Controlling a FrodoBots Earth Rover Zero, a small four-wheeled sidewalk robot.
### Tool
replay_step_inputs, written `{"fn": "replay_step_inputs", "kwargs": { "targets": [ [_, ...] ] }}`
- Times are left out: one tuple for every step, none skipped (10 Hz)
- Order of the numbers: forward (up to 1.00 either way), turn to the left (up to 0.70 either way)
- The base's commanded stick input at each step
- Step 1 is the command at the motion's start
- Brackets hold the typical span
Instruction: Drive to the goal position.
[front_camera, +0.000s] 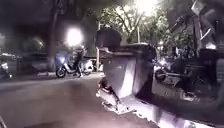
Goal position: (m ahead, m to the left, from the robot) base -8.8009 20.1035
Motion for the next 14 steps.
{"fn": "replay_step_inputs", "kwargs": {
  "targets": [
    [0.0,0.45],
    [0.0,0.45],
    [0.0,0.45],
    [0.0,0.45],
    [0.0,0.45],
    [0.0,0.45],
    [0.0,0.45],
    [0.0,0.45],
    [0.0,0.45],
    [0.0,0.45],
    [0.0,0.45],
    [0.0,0.45],
    [0.0,0.45],
    [0.0,0.45]
  ]
}}
